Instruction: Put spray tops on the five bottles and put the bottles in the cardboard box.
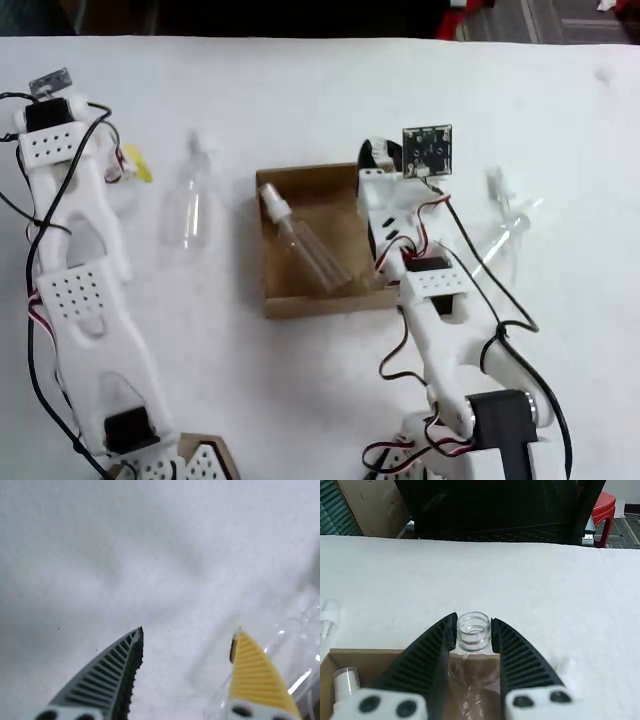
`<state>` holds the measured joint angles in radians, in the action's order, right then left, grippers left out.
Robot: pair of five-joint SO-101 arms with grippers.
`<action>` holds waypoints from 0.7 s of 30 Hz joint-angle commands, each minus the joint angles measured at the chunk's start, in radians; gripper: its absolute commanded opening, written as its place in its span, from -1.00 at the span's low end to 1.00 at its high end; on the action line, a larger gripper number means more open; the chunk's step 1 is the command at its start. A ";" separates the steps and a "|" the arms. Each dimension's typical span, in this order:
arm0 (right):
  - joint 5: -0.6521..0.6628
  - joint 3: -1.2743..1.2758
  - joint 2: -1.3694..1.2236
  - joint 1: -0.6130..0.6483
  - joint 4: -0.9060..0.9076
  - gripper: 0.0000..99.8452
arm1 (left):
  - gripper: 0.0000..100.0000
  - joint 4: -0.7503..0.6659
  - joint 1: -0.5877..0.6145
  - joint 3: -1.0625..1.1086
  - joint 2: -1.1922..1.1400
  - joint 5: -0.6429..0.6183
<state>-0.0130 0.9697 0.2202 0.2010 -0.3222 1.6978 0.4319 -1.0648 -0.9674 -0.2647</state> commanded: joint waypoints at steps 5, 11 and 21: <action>-0.012 -0.037 -0.001 -0.007 -0.013 -0.78 | -0.47 -0.014 -0.012 -0.017 0.008 -0.003; -0.011 -0.032 0.042 -0.002 -0.005 -0.64 | -0.47 -0.014 -0.012 -0.017 0.008 -0.003; 0.100 -0.170 0.429 0.108 0.483 -0.64 | -0.47 -0.014 -0.010 -0.014 0.008 -0.003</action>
<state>-0.0084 0.9574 0.4979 0.2148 -0.0982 1.6978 0.4319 -1.0648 -0.9674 -0.2647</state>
